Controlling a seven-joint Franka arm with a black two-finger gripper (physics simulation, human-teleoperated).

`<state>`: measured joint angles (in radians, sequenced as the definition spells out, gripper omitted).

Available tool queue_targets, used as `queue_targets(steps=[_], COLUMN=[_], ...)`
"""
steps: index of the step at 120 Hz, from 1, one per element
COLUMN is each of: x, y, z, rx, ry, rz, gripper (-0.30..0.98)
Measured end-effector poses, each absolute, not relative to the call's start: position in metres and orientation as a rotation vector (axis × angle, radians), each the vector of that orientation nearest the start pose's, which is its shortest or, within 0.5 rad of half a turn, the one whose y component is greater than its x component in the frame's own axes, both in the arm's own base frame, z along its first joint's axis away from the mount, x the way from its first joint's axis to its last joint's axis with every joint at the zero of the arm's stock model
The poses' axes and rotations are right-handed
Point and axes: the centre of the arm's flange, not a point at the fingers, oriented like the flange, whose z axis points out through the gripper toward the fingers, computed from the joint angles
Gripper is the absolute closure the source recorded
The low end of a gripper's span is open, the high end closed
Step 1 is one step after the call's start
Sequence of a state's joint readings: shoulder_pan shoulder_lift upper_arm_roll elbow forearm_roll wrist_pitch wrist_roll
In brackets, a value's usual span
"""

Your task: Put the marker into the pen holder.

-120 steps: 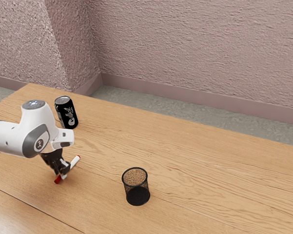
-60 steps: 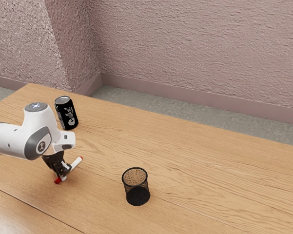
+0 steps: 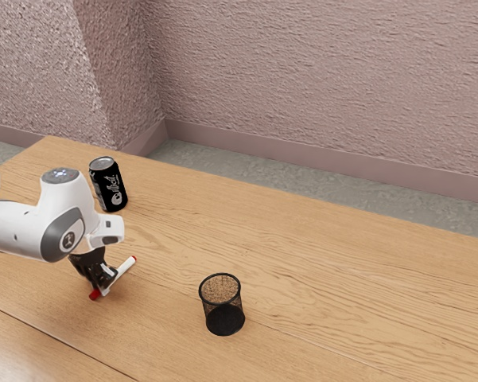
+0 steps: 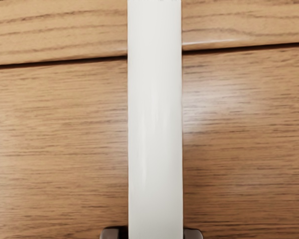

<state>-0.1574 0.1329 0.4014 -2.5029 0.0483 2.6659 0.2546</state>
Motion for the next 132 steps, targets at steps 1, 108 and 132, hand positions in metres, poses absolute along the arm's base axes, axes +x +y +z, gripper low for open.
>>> queue_targets(steps=[1, 108, 132], x=[0.46, 0.584, 0.568], y=[0.116, -0.072, -0.109], z=[0.24, 0.425, 0.43], rx=[-3.058, -2.994, -3.03], ry=[0.087, 0.595, 0.654], rz=[-0.031, -0.12, 0.09], gripper=[0.61, 0.72, 0.72])
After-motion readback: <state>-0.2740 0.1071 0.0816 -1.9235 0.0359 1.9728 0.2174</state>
